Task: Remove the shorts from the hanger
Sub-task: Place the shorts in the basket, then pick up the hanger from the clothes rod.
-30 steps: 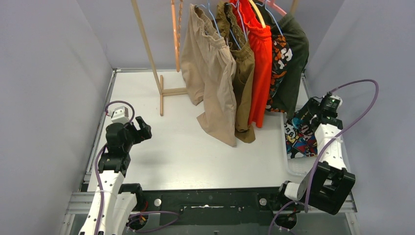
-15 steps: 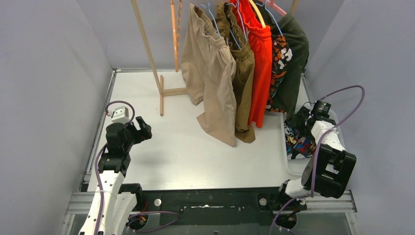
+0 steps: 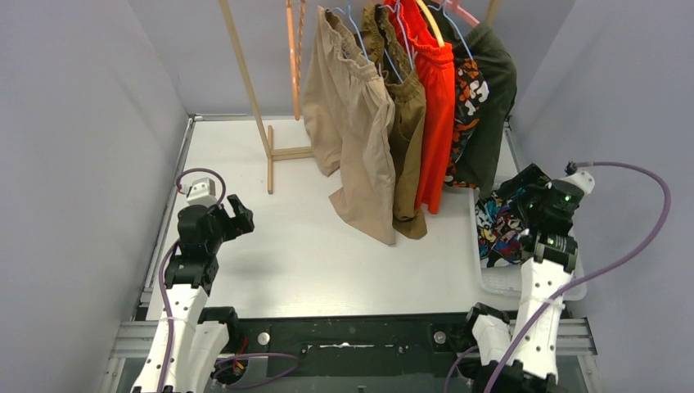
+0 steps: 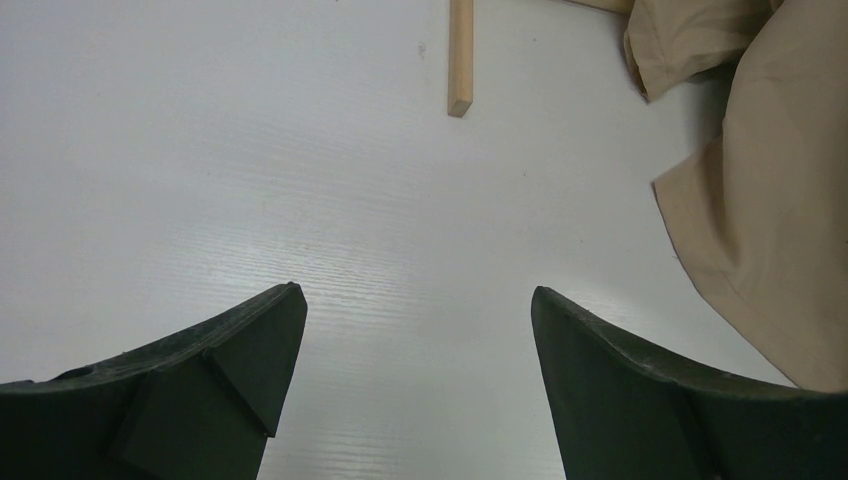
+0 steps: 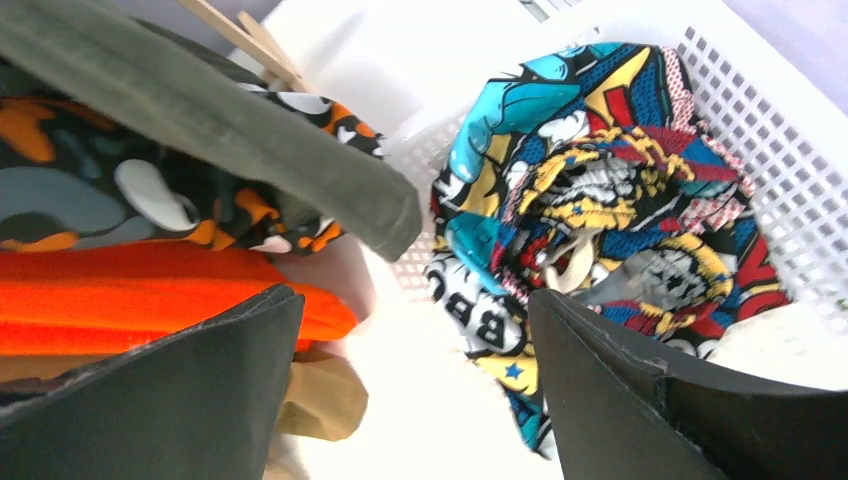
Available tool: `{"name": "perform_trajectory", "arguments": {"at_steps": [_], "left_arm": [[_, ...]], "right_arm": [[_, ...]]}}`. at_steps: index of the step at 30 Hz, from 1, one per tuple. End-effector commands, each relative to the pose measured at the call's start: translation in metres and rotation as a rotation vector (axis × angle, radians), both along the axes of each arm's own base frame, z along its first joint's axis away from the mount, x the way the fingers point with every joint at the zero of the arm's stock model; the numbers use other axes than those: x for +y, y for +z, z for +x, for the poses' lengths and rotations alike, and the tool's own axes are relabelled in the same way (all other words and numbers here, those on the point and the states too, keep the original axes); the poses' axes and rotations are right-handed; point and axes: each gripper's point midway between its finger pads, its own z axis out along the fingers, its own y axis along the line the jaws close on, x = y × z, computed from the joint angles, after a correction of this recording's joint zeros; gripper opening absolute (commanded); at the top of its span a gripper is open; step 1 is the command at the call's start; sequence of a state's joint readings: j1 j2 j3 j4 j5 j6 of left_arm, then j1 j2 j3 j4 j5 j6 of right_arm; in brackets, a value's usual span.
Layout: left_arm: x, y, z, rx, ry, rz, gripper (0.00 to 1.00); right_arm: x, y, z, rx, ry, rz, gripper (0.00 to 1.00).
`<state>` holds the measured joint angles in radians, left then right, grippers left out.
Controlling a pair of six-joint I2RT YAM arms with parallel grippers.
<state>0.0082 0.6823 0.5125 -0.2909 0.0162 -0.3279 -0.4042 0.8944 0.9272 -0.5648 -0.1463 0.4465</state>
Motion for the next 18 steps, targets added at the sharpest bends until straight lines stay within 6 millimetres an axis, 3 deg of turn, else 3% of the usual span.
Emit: {"name": "perform_trajectory", "arguments": {"at_steps": [1, 6, 9, 11, 13, 16, 18], "left_arm": [[0.000, 0.014, 0.006, -0.045, 0.001, 0.004, 0.84], [0.008, 0.013, 0.003, -0.056, 0.063, 0.010, 0.84], [0.021, 0.009, 0.004, -0.061, 0.134, 0.066, 0.84], [0.027, 0.005, 0.005, -0.046, 0.170, 0.088, 0.84], [0.026, -0.002, 0.007, -0.010, 0.167, 0.091, 0.84], [0.020, -0.008, 0.008, 0.027, 0.150, 0.074, 0.84], [0.019, -0.006, 0.004, 0.039, 0.173, 0.058, 0.84]], "right_arm": [[0.020, 0.008, -0.010, -0.147, -0.047, 0.132, 0.86], [0.036, 0.010, 0.002, -0.320, -0.066, 0.317, 0.85], [0.046, 0.031, 0.011, -0.318, -0.021, 0.371, 0.84], [0.059, 0.052, 0.008, -0.282, 0.040, 0.368, 0.85], [0.081, 0.086, 0.002, -0.327, 0.204, 0.279, 0.84], [0.111, 0.130, -0.022, -0.421, 0.403, 0.146, 0.83], [0.136, 0.146, -0.040, -0.499, 0.521, 0.170, 0.81]]}}
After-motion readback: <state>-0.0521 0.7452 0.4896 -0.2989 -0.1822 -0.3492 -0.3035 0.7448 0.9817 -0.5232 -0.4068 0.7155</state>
